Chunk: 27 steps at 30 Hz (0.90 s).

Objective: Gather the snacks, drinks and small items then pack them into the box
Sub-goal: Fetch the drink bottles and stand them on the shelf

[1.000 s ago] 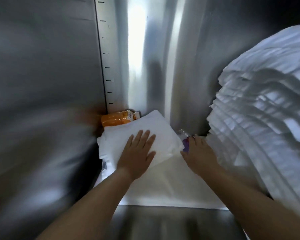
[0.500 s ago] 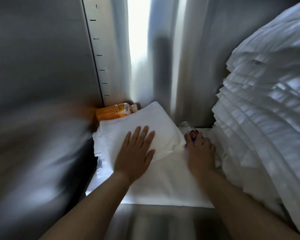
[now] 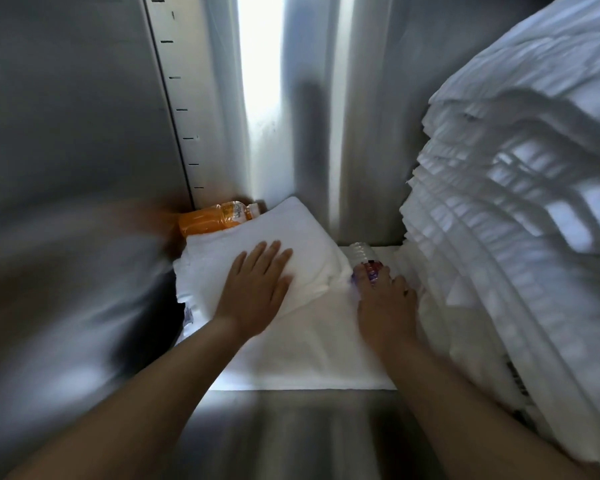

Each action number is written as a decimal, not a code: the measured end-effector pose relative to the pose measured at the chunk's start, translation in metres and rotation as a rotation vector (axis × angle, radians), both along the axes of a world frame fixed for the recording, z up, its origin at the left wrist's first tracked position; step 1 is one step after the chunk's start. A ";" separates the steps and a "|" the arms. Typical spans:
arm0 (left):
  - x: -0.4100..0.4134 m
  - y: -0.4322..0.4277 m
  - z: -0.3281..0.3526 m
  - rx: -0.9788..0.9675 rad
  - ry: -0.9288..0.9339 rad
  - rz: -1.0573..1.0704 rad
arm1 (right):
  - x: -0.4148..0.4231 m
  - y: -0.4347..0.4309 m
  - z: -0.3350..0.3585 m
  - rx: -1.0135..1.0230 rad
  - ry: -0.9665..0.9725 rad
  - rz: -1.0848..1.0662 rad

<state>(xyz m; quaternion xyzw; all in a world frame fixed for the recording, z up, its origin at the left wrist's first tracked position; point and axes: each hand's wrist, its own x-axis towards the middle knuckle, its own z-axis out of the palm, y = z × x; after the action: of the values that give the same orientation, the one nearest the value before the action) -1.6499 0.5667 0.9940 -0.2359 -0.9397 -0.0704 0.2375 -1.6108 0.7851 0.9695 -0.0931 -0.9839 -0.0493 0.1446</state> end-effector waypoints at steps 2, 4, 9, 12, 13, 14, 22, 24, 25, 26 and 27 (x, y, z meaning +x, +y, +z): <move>-0.004 -0.003 0.014 0.040 0.015 -0.043 | 0.000 -0.001 -0.001 0.002 0.008 0.000; -0.013 -0.007 0.026 0.072 0.046 -0.044 | -0.001 -0.001 -0.002 -0.004 0.010 -0.001; -0.047 -0.025 0.046 0.186 0.040 0.182 | -0.007 0.001 -0.003 -0.033 0.001 0.007; -0.064 -0.033 0.044 0.160 -0.009 0.345 | -0.009 0.002 -0.005 -0.036 0.009 0.011; -0.068 -0.034 0.044 0.153 -0.019 0.376 | -0.009 0.003 -0.006 -0.034 0.016 0.012; -0.072 -0.034 0.044 0.158 -0.027 0.397 | -0.010 0.003 -0.008 -0.031 0.022 0.018; -0.102 -0.036 0.049 0.060 -0.178 0.478 | -0.022 0.004 -0.013 -0.051 0.067 0.029; -0.107 -0.037 0.050 0.049 -0.200 0.473 | -0.025 0.004 -0.012 -0.072 0.080 0.020; -0.108 -0.037 0.050 0.064 -0.206 0.469 | -0.026 0.005 -0.011 -0.085 0.081 0.013; -0.109 -0.037 0.050 0.081 -0.203 0.467 | -0.027 0.005 -0.011 -0.098 0.080 0.009; -0.110 -0.037 0.049 0.083 -0.189 0.471 | -0.028 0.005 -0.011 -0.106 0.077 0.007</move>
<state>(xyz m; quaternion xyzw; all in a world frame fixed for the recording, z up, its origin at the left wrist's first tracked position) -1.7603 0.5292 1.0428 0.0069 -0.9831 -0.0733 0.1677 -1.6389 0.7904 0.9582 -0.0988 -0.9792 0.0071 0.1772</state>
